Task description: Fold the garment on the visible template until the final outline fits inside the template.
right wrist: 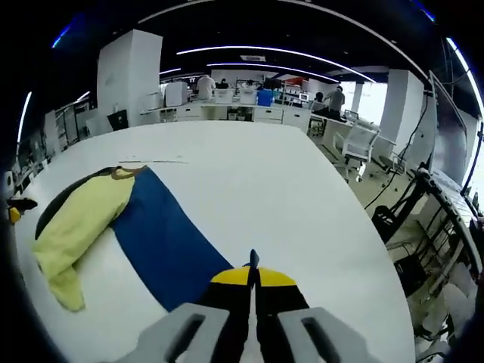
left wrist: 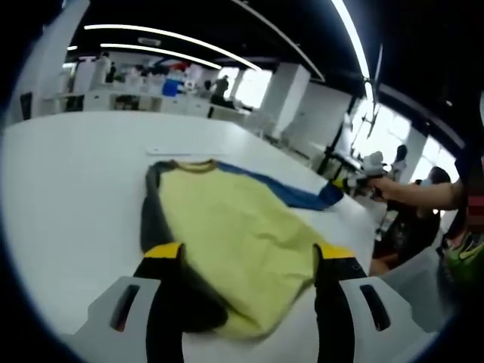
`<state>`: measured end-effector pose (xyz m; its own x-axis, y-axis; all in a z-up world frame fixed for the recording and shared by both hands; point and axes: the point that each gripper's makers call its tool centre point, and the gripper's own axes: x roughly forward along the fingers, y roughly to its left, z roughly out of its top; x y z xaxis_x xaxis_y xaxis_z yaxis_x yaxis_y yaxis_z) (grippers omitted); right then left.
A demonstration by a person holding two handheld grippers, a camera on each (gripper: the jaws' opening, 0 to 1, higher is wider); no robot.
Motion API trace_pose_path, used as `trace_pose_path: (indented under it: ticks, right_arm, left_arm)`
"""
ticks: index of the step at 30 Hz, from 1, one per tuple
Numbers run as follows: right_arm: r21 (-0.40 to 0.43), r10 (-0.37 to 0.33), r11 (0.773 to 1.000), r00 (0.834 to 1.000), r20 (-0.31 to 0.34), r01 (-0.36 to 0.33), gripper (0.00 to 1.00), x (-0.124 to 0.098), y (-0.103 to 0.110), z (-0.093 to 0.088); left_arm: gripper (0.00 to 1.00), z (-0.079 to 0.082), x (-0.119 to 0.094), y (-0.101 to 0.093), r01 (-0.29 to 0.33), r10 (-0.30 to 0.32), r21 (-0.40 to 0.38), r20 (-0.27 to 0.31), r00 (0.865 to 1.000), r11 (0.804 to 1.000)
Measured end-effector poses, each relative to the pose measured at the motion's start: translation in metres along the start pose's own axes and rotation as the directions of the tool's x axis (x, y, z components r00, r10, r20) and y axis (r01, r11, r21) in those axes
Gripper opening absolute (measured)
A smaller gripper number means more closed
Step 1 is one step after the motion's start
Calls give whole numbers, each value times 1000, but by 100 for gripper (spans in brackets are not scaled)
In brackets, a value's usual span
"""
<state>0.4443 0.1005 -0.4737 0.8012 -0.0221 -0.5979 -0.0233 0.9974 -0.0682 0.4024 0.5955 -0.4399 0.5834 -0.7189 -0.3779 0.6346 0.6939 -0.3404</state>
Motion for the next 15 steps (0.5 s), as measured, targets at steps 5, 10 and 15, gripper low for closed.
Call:
trace_pose_path:
  ticks: [5,10,15]
  right_arm:
    - [46,-40,998,999,24,38,0,-3,-17,2]
    - [99,-71,993,997,31,67,0,-1,-31,1]
    - [108,-96,990,995,30,92,0,9,-49,3]
  left_arm:
    - [65,-2,-1,2,-6,6,-3,-8,1000,1000]
    - [64,-3,0,3,-11,11,-6,-15,1000,1000]
    - [64,-3,2,4,-15,15,-7,-18,1000,1000]
